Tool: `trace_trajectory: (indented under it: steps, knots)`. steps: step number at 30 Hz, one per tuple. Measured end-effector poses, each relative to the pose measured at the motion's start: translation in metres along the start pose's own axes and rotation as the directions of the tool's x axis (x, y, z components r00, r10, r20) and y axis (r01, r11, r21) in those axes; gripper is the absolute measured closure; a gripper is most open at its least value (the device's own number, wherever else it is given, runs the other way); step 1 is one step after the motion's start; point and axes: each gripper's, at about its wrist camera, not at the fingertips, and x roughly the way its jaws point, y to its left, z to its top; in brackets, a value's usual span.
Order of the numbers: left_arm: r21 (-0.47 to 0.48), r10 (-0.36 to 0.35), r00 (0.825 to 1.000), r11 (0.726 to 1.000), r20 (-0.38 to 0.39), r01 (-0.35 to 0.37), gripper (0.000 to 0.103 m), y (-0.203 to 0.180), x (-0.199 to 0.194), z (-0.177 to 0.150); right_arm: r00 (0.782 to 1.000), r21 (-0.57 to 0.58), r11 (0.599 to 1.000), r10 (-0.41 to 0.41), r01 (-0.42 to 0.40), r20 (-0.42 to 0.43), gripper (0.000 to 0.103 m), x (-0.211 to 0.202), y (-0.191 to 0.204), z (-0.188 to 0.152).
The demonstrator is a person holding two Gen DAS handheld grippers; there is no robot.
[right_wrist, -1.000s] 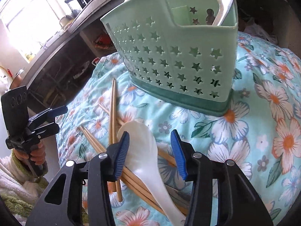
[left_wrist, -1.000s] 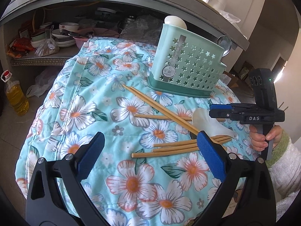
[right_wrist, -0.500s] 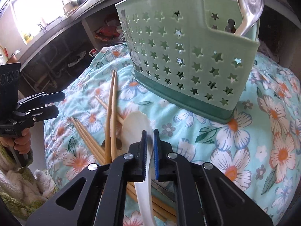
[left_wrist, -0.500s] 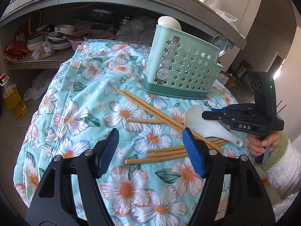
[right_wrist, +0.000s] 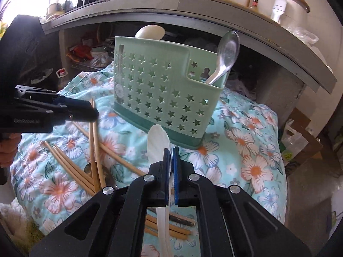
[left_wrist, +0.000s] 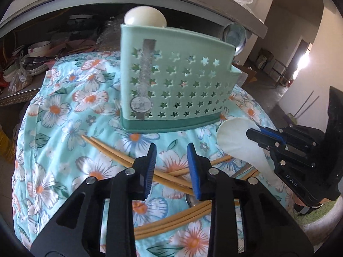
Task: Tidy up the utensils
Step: 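Lift the white rice paddle with the right tool toward the caddy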
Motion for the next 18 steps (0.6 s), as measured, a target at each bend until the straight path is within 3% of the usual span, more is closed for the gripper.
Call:
trace_trajectory:
  steps: [4,9,18]
  knots:
    - [0.083,-0.004,0.998,0.997,-0.061,0.009,0.080,-0.015,0.018,-0.003,0.998,0.084,0.995,-0.058,0.058,0.004,0.100,-0.001,-0.002,-0.006]
    - [0.160,0.048,0.990,0.987,-0.135,-0.026,0.080,-0.026,0.029,-0.012,0.999,0.184,0.982,-0.049,0.048,0.002,0.100,0.001,-0.007,-0.015]
    - [0.177,0.108,0.981,0.981,-0.161,-0.079,0.080,-0.022,0.017,-0.024,0.999,0.241,0.970,-0.033,0.031,0.004,0.100,0.001,-0.019,-0.025]
